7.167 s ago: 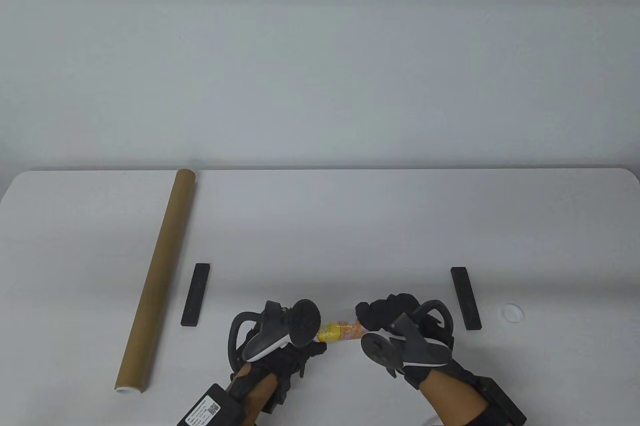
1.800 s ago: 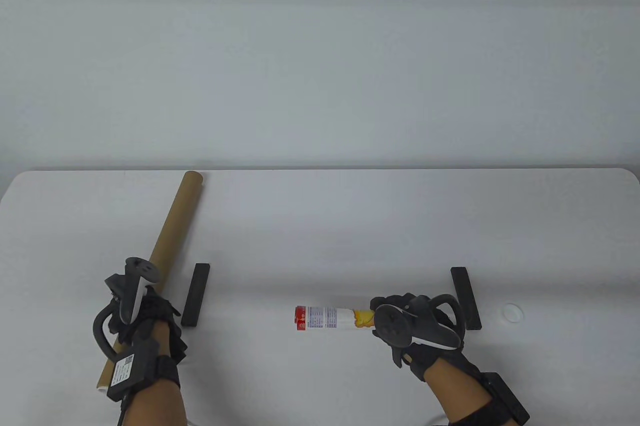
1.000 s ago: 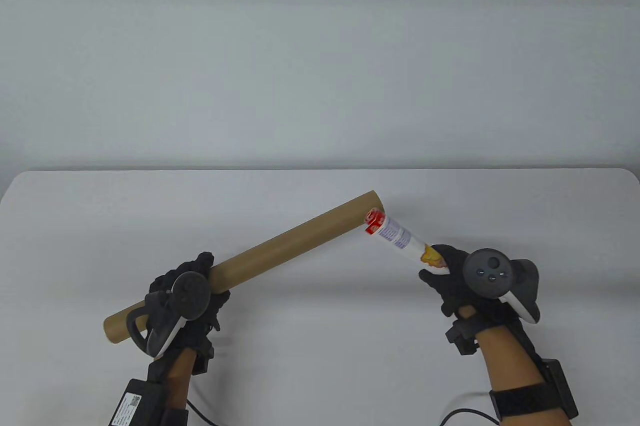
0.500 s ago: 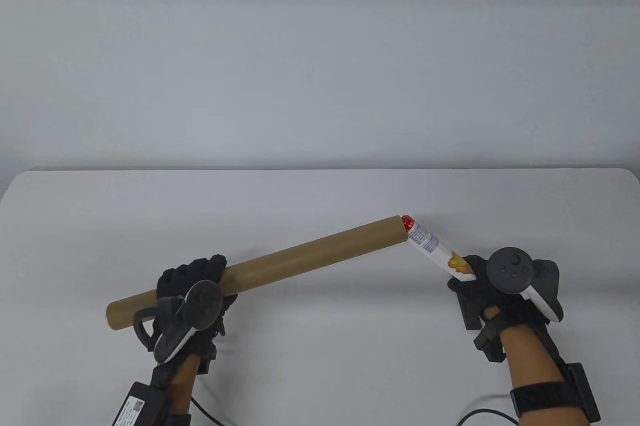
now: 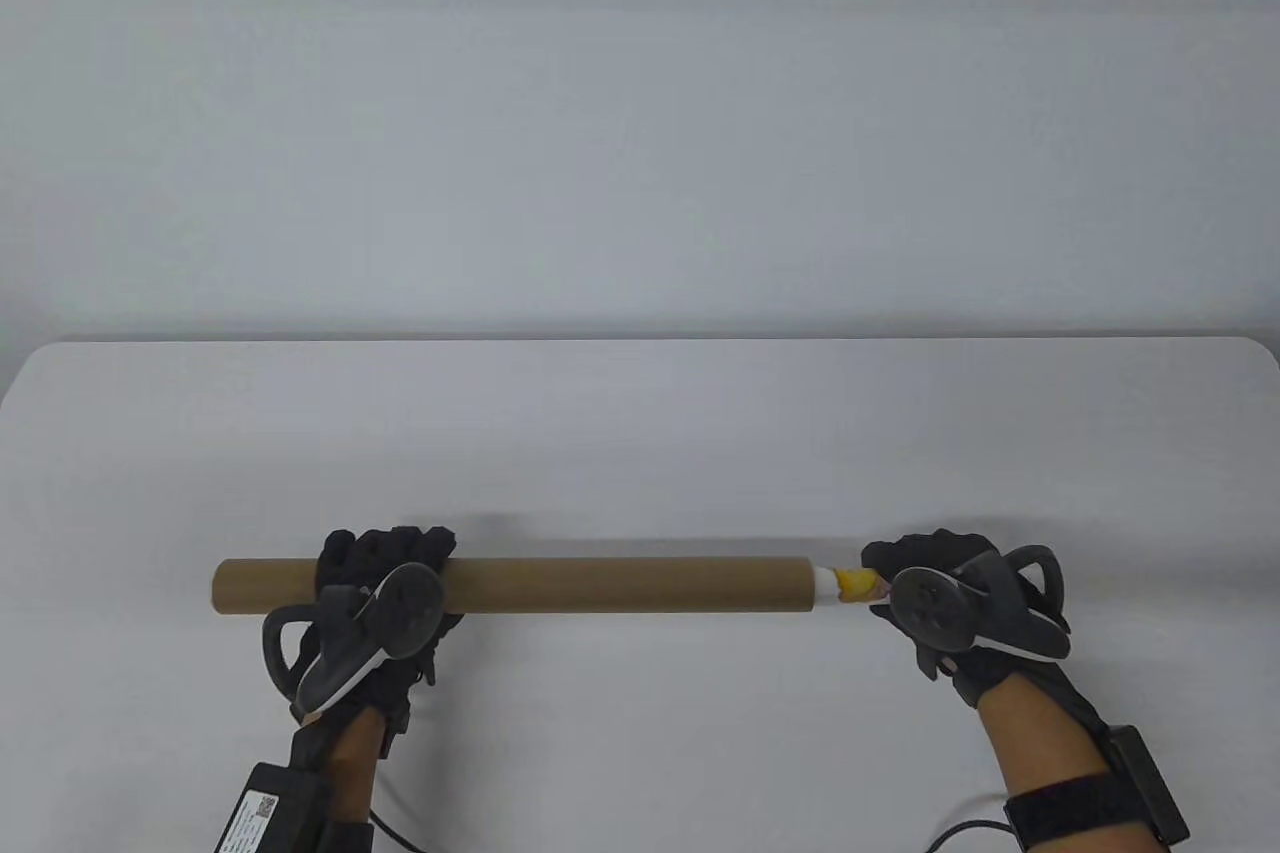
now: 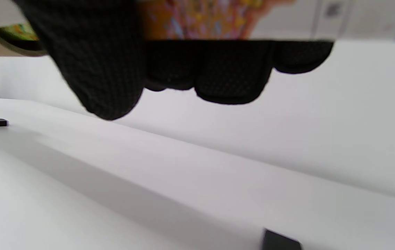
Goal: Roll up map and store in mailing tube
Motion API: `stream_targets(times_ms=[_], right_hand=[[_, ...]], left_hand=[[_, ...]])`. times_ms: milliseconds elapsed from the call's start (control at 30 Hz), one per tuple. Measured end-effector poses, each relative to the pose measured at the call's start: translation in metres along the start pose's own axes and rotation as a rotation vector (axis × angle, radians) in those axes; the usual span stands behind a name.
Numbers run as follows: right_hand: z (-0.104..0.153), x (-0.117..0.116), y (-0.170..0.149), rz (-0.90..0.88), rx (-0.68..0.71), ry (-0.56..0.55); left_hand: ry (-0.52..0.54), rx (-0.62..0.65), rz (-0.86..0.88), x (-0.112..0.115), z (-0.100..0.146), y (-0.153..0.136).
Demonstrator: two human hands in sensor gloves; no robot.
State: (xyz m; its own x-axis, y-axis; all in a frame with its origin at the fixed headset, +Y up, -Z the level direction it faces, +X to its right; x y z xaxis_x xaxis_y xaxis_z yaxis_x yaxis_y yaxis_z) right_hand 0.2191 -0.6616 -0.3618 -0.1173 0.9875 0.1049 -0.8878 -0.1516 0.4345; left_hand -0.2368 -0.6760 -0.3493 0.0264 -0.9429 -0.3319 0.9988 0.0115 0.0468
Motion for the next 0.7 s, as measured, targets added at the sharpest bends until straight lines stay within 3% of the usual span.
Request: stream_targets(times_ms=[133,233,300,467,567,700], right_hand=[[-0.003,0.015,0.019,0.011,0.012,-0.097],[-0.004,0.024,0.027,-0.141,0.081,-0.058],[-0.004,0.029,0.035,-0.169,0.113,-0.064],[-0.005,0.03,0.047,-0.318,0.185,-0.103],[-0.003,0.029,0.041,-0.437,0.201,-0.173],[0.007,0.031,0.018,-0.555,0.11,-0.305]], left_hand=[[-0.038,0.001,0.032,-0.001,0.0,0.004],[-0.064,-0.001,0.065,0.004,-0.001,0.001],[-0.113,-0.003,0.078,0.007,-0.001,-0.003],[-0.119,0.003,0.088,0.009,-0.002,-0.002],[-0.127,0.001,0.086,0.014,-0.002,-0.004],[-0.144,-0.019,0.083,0.02,-0.001,-0.011]])
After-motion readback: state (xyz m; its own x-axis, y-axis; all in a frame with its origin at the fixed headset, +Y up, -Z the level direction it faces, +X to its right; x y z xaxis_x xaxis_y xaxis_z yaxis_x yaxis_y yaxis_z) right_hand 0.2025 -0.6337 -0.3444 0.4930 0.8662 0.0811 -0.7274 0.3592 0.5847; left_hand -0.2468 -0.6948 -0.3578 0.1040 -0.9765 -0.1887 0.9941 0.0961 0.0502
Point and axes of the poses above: the tracker on the back of each hand, its own y axis roughly to the thumb side, its own z axis roughly from the fingertips to the wrist, x = y × z, the point moved 1 cm from there along -z, roughly from the wrist to the fingertips, and after that the axes turned 10 degrees about y, right-handed, at the moved point
